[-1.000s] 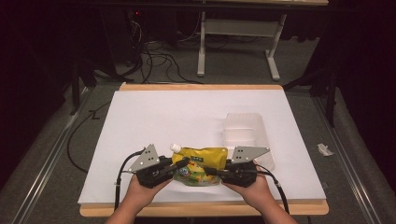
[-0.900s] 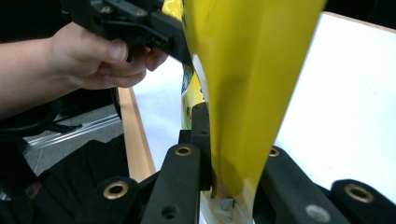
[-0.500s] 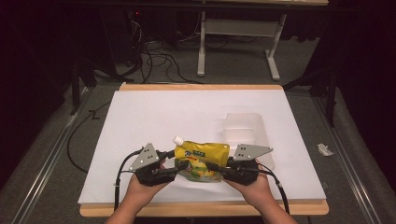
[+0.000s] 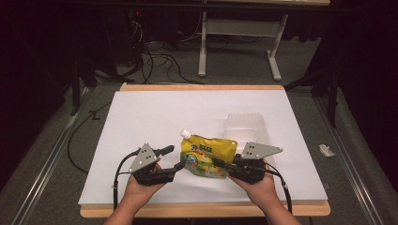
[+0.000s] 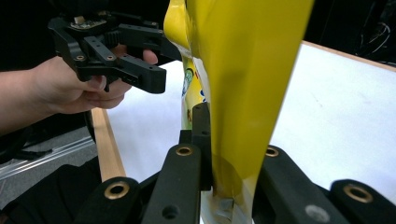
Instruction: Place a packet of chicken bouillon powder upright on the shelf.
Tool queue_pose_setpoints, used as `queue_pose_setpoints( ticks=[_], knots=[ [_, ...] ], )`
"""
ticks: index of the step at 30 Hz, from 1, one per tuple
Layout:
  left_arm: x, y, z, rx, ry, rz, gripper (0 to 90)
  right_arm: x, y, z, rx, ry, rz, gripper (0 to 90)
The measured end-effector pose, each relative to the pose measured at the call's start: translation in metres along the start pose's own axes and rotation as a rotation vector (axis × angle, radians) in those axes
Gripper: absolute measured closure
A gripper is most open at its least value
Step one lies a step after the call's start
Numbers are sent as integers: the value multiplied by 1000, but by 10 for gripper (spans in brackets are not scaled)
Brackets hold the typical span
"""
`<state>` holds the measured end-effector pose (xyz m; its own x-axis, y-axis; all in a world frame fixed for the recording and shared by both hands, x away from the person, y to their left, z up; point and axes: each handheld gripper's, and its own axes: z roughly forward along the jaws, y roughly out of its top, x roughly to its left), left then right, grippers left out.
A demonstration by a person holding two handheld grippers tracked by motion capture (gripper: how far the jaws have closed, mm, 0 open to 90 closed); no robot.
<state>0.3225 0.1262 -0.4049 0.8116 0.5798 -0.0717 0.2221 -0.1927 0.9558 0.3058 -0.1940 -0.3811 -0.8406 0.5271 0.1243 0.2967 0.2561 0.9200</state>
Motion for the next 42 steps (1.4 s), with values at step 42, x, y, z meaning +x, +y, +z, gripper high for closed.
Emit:
queue_pose_setpoints(
  ticks=[42],
  knots=[
    [31,-17,-7,89,155,-20,318,-20,20,-65,-134,-137,-19,867]
  ],
)
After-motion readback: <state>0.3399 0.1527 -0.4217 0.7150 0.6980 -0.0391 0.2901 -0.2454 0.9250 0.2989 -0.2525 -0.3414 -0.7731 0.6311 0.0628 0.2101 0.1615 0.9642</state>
